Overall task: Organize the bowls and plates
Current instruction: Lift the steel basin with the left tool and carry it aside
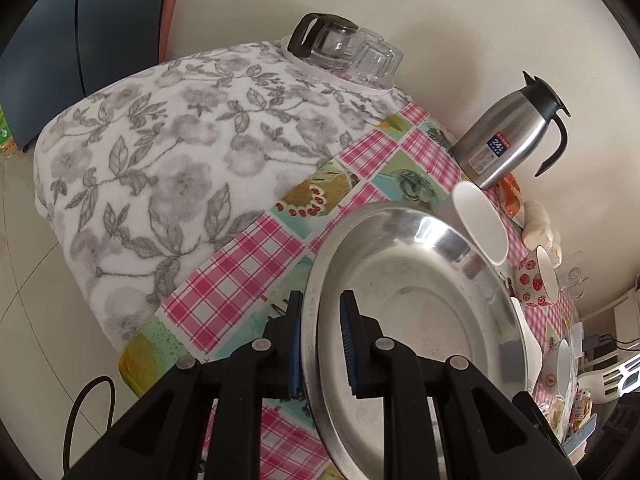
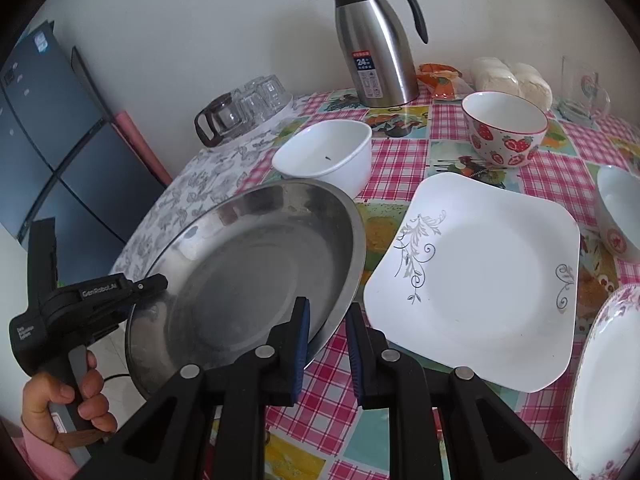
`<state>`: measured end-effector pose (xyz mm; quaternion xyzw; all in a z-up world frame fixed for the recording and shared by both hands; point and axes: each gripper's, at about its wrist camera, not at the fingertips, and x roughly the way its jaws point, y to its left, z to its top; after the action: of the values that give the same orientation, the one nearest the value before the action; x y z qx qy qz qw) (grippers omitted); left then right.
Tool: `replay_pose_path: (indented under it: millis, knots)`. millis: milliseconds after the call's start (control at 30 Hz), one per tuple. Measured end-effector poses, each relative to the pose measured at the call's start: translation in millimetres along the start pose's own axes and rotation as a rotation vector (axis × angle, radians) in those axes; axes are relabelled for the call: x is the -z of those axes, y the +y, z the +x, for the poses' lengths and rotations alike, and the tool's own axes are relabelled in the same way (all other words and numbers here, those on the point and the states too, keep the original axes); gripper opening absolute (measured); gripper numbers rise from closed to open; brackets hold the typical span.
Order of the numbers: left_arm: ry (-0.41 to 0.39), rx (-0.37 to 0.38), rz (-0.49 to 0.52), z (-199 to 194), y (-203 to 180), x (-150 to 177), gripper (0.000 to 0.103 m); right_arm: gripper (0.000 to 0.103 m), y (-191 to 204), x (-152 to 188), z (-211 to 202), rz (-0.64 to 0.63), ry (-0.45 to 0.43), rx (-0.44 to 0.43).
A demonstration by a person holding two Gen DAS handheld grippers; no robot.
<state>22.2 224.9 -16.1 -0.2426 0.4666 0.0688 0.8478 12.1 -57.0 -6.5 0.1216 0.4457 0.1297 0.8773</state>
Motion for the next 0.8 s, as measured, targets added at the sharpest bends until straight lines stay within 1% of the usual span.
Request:
replay_pose_path:
  millis: [133, 267, 400, 567, 800]
  knots:
    - [-0.024, -0.024, 0.015, -10, -5, 2, 0.018, 0.019, 3, 1, -4, -0.031, -0.012, 0.013]
    - [-0.047, -0.017, 0.005, -23, -3, 0, 0.018, 0.019, 5, 2, -8, -0.041, -0.016, 0.001]
    - [-0.07, -0.016, 0.025, -33, -13, -4, 0.018, 0.019, 6, 1, -17, -0.043, -0.052, -0.012]
    - [-0.085, 0.011, 0.064, -43, -40, -6, 0.018, 0.019, -5, -3, -30, -0.007, -0.097, -0.001]
    - [-0.097, 0.059, 0.134, -51, -93, -5, 0.018, 0.019, -29, -10, -66, 0.017, -0.22, 0.043]
